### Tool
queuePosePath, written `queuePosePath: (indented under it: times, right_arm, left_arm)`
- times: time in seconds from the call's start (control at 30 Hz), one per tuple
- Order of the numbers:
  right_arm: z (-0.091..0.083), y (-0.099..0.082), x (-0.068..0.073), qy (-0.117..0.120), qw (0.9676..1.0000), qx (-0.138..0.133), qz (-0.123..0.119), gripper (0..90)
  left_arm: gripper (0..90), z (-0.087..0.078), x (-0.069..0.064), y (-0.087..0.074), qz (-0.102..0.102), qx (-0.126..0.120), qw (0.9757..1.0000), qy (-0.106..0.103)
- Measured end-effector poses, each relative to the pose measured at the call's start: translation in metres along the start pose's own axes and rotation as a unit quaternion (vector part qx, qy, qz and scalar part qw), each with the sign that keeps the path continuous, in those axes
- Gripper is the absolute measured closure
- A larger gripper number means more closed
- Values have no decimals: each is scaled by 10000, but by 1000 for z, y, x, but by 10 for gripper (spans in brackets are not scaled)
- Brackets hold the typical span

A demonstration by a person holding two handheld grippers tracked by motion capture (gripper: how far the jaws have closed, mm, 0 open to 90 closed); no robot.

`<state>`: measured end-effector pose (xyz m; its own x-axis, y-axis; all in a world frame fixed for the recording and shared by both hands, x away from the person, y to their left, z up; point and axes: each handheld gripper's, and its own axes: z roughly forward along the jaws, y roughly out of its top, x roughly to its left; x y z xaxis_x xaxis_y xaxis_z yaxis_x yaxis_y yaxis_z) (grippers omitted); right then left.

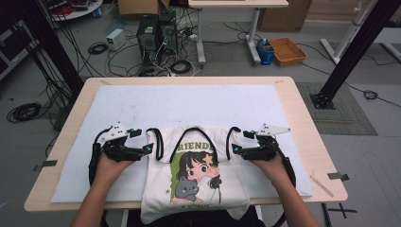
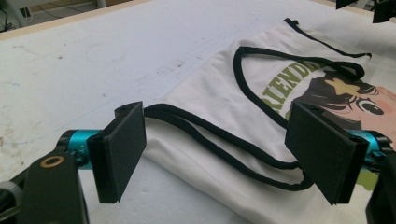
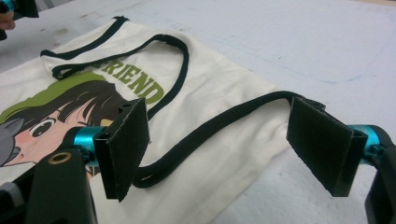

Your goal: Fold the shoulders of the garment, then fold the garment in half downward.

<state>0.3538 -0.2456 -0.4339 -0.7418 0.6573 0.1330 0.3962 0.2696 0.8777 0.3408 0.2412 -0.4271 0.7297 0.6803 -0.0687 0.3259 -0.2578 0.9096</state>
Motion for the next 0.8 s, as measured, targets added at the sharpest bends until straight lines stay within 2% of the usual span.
queuePosePath:
  times: [0.27, 0.4, 0.6, 0.8]
  right_arm:
    - [-7, -2, -9, -6, 9999, 14, 136, 210]
    - [-7, -1, -12, -16, 9998, 31, 172, 210]
    - [-7, 0, -11, -89, 9999, 85, 92, 210]
    - [-2, 1, -15, -209, 9995, 219, 105, 210]
  left_arm:
    - [206, 5, 0, -2, 7, 160, 9999, 3]
    - [206, 4, 1, -3, -11, 157, 9999, 33]
    - [206, 7, 8, -5, -86, 233, 9996, 113]
    - [206, 18, 20, -2, -192, 396, 9988, 191]
